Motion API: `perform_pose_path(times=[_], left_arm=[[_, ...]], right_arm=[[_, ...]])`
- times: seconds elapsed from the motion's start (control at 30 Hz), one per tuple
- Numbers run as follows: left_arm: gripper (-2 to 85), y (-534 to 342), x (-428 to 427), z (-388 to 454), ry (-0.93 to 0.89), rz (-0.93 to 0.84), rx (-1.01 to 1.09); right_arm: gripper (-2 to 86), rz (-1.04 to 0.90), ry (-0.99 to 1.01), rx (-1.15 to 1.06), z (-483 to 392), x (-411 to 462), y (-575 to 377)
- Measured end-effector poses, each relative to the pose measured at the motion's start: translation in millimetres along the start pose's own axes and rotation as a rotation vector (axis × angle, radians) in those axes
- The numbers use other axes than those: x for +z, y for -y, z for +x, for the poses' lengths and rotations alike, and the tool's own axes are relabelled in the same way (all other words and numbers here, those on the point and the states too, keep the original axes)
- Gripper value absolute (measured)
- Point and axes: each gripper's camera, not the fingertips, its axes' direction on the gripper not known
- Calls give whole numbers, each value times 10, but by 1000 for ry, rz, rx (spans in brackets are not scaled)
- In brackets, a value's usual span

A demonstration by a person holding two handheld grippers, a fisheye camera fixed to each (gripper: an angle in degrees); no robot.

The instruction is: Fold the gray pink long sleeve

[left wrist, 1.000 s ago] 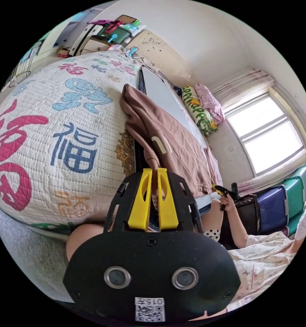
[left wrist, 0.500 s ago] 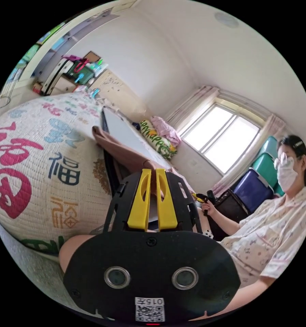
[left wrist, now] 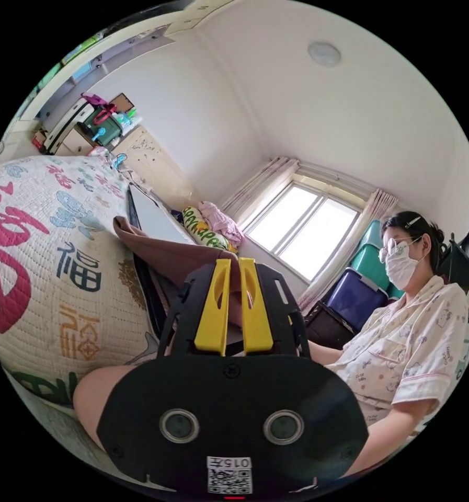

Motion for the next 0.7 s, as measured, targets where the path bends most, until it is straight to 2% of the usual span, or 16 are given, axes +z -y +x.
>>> perform_pose_path(times=[0.13,0.2,0.27,0.33,0.4,0.47,0.53,0.7], left_arm=[[1,73,-133,128,60,77,14],[-1,-10,-381,153,34,263,38],[6,-199,-691,42,13,499,-57],[29,-213,-770,27,-5,558,-74],[49,-73,-668,128,60,497,-69],[61,270,-239,414,169,282,48],[71,516,249,615,204,69,143],[82,944,1479,1016,182,-376,336]], right_arm=[[-3,-37,-41,-39,97,50,-180],[-2,-106,-83,-83,91,174,-243],[2,-212,-130,-162,60,391,-359],[9,-293,-148,-215,55,580,-468],[24,-368,-165,-251,78,772,-579],[43,-469,-162,-304,114,1025,-732],[53,-540,-156,-345,142,1204,-857],[65,-764,-179,-497,107,1716,-1234]])
